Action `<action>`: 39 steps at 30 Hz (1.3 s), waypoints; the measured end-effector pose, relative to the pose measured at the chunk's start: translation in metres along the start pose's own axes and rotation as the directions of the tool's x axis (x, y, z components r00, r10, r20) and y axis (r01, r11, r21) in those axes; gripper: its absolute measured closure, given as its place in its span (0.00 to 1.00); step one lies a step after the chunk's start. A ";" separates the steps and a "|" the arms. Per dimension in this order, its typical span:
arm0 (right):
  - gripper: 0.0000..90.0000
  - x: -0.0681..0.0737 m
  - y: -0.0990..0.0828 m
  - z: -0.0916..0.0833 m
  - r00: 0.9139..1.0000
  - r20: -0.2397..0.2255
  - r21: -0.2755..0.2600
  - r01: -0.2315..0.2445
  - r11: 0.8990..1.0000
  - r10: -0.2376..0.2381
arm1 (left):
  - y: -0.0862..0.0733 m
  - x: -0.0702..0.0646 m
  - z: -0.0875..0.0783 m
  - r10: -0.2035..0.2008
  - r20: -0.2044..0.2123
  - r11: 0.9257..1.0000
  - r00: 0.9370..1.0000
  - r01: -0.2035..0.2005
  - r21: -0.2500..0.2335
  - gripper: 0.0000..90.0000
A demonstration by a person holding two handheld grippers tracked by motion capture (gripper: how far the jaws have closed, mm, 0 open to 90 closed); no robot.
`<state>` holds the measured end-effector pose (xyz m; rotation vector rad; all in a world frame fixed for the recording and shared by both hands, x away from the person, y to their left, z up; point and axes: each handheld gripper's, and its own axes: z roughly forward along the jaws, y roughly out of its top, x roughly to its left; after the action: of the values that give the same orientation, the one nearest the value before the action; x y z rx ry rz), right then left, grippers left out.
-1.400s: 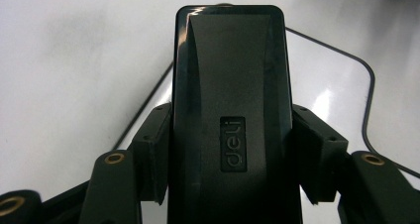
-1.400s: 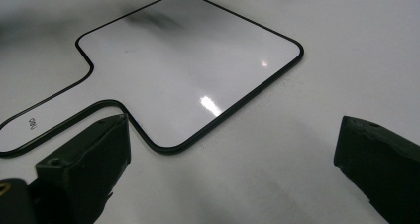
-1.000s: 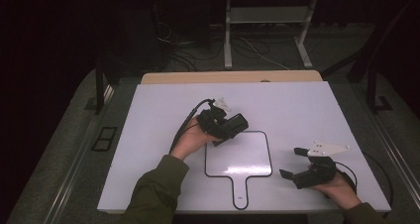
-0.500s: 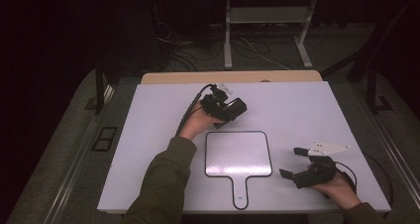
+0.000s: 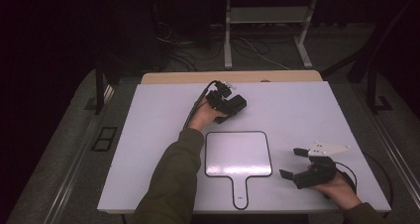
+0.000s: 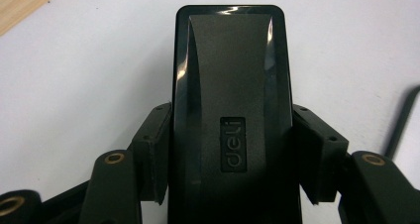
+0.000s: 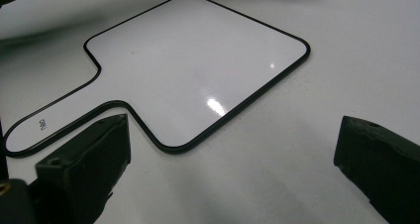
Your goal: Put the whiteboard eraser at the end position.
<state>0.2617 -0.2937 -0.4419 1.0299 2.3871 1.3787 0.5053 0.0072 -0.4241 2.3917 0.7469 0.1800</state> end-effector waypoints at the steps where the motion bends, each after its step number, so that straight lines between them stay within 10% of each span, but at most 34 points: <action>1: 0.00 0.000 0.000 0.000 1.000 -0.001 0.002 -0.001 1.000 0.002 | 0.001 0.000 0.002 -0.001 -0.002 1.000 1.000 0.001 0.000 0.44; 18: 0.00 -0.001 0.000 -0.002 1.000 0.001 -0.004 -0.004 1.000 0.004 | 0.005 -0.004 0.018 0.025 -0.005 0.999 1.000 -0.025 0.047 0.43; 39: 0.00 -0.002 -0.001 0.000 1.000 -0.005 0.002 0.001 1.000 -0.001 | 0.002 0.001 0.008 -0.042 0.032 0.996 0.999 0.044 -0.077 0.18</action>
<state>0.2627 -0.2957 -0.4427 1.0273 2.3929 1.3802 0.5090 0.0023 -0.4294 2.2977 0.7625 0.1519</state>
